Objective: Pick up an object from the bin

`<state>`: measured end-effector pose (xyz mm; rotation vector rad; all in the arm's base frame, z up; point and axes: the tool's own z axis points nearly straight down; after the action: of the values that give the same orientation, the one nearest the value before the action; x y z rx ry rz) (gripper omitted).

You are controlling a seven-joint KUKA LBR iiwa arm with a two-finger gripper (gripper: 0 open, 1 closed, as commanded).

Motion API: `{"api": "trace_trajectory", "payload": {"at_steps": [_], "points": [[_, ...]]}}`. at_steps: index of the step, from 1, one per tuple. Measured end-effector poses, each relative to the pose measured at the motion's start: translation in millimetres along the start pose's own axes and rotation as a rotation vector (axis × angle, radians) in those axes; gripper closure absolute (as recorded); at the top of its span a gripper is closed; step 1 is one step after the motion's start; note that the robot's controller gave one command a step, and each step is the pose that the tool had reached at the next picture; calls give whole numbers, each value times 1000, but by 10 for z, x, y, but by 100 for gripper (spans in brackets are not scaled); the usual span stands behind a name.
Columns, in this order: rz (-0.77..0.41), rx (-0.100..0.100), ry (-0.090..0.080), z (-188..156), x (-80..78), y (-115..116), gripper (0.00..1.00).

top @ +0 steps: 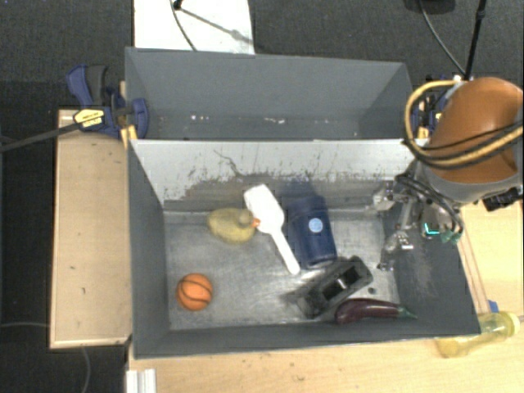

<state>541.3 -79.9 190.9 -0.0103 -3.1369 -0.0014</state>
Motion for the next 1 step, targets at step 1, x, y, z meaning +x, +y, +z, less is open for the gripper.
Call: {"api": "trace_trajectory", "payload": {"at_steps": [1], "points": [[-2,1,-8,-44,-16,1,0]]}}
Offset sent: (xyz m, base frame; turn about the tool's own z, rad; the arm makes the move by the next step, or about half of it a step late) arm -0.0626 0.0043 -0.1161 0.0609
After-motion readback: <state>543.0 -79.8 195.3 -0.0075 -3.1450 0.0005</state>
